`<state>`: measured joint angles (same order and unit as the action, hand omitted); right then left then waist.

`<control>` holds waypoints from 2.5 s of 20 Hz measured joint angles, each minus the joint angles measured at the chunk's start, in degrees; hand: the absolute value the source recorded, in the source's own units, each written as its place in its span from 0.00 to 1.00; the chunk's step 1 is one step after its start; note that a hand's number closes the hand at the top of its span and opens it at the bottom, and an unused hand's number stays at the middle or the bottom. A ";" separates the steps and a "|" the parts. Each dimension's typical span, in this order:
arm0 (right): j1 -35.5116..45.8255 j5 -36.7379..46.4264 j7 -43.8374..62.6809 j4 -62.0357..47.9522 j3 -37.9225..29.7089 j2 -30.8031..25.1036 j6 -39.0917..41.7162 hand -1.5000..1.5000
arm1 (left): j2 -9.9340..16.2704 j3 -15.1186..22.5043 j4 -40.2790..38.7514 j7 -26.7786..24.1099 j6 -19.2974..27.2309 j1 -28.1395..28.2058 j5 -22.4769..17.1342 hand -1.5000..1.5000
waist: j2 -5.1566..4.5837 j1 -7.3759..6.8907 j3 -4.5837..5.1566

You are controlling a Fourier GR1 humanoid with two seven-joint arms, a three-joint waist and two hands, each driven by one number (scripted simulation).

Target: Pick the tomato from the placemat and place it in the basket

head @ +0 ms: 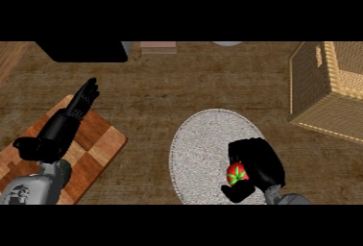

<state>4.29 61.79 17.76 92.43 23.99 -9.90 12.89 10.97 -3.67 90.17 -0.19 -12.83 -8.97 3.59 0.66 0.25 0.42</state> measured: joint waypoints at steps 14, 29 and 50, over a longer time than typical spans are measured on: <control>-16.72 -15.13 -2.96 28.17 -5.76 1.80 -3.45 1.00 | -0.55 -0.24 1.66 1.19 0.42 0.70 0.33 0.50 | -0.28 0.94 -0.43; -5.79 -22.85 14.70 42.52 -18.25 4.53 1.95 1.00 | -0.73 0.10 2.62 2.46 0.09 0.42 0.45 0.50 | -0.45 0.28 -0.35; 34.04 -27.97 22.12 14.12 -46.79 -10.52 -2.86 1.00 | -1.08 -0.28 -0.53 -0.34 -0.43 -0.88 1.31 0.50 | -0.77 -0.66 -0.40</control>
<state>38.33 33.82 39.88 106.56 -22.80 -20.42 10.03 9.88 -3.95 89.64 -0.53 -13.27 -9.84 4.90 -0.11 -0.40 0.02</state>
